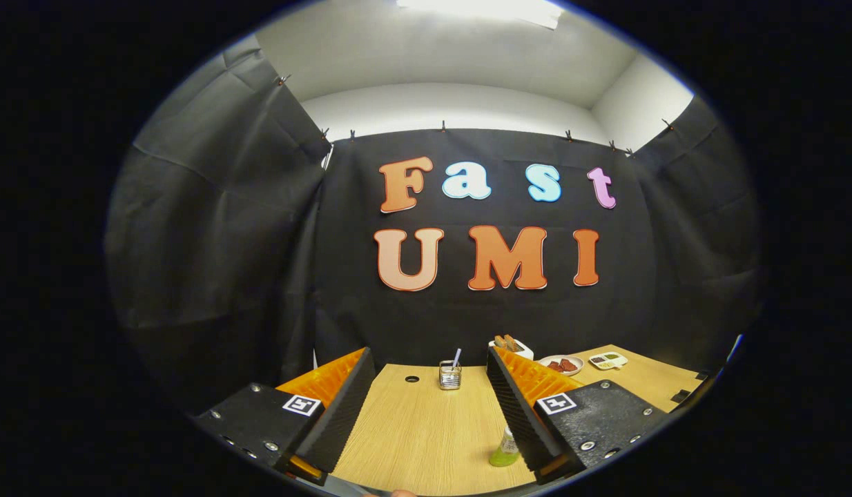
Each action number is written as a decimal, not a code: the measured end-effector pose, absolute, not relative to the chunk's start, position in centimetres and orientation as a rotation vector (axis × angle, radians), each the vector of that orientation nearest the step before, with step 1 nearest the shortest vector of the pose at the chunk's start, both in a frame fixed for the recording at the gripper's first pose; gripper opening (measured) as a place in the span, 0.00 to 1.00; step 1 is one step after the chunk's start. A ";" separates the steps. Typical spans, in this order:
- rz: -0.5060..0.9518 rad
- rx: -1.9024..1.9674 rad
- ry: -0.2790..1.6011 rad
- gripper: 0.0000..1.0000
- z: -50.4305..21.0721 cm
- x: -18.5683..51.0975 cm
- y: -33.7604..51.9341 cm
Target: Take the bottle from table, then pour the juice into the cup, finally place the bottle on the coaster
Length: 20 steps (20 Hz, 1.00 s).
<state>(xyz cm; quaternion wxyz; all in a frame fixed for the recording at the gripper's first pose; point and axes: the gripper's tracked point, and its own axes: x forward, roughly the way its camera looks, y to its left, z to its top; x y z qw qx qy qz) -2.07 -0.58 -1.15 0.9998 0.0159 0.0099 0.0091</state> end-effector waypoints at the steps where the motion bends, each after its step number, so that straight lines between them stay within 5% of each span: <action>1: 0.013 0.028 0.017 0.98 -1.1 -2.1 -0.9; 20: -0.059 0.022 0.095 0.98 -18.6 -1.5 -8.3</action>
